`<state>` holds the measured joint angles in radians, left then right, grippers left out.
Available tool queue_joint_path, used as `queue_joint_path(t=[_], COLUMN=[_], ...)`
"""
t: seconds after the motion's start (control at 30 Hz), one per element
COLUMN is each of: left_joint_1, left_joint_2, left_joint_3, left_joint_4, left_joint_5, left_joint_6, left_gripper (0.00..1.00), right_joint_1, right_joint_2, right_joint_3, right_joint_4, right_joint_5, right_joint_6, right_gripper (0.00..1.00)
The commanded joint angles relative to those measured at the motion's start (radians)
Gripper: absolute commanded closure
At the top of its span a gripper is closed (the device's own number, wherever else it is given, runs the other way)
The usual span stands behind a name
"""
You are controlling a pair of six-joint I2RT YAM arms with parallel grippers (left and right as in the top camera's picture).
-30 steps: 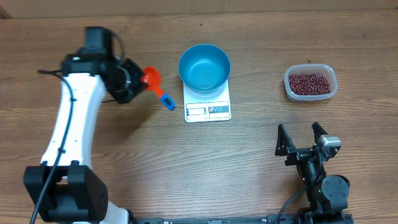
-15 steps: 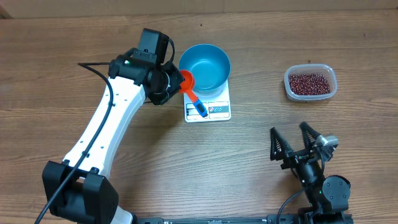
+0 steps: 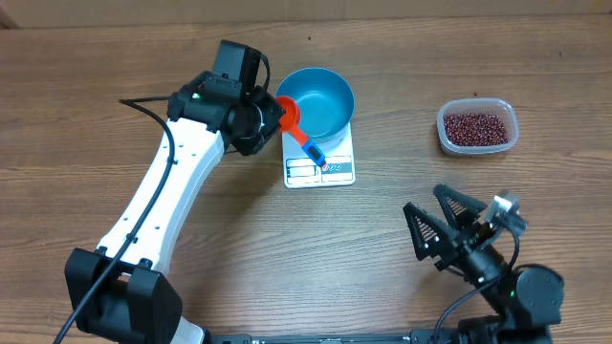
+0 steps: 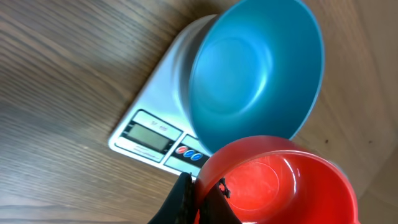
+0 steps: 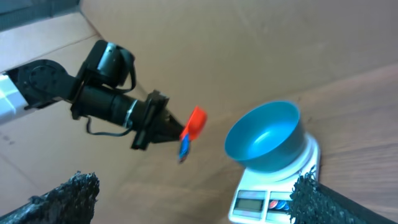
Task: Scoop item into bowl and weigh 150g on scale
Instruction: 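Lift the red scoop with the left gripper toward the scale, then grasp the scoop's blue handle with the right gripper from the left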
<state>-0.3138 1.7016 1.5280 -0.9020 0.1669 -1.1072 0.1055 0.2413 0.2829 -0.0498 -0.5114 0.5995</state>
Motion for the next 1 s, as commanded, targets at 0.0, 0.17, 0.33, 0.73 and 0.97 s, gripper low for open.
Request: queue_joint_path(t=[0.0, 0.17, 0.33, 0.73, 0.97], left_joint_1=[-0.034, -0.066, -0.075, -0.095, -0.124], left_joint_2=[-0.035, -0.035, -0.035, -0.035, -0.035], left_joint_3=[0.013, 0.013, 0.013, 0.013, 0.013], left_joint_4=[0.025, 0.069, 0.080, -0.030, -0.043], left_joint_5=[-0.021, -0.045, -0.044, 0.027, 0.059], left_joint_6=[-0.118, -0.209, -0.309, -0.341, -0.341], left_gripper=[0.95, 0.96, 0.96, 0.96, 0.96], right_joint_1=[0.004, 0.004, 0.004, 0.130, 0.220], right_joint_2=[0.162, 0.447, 0.686, 1.000, 1.000], right_joint_3=[0.130, 0.308, 0.367, 0.367, 0.367], right_joint_4=[-0.037, -0.059, 0.141, 0.359, 0.357], right_joint_5=[-0.089, -0.210, -0.296, -0.247, -0.128], right_joint_6=[0.033, 0.033, 0.087, 0.238, 0.299], right_gripper=[0.00, 0.00, 0.00, 0.37, 0.48])
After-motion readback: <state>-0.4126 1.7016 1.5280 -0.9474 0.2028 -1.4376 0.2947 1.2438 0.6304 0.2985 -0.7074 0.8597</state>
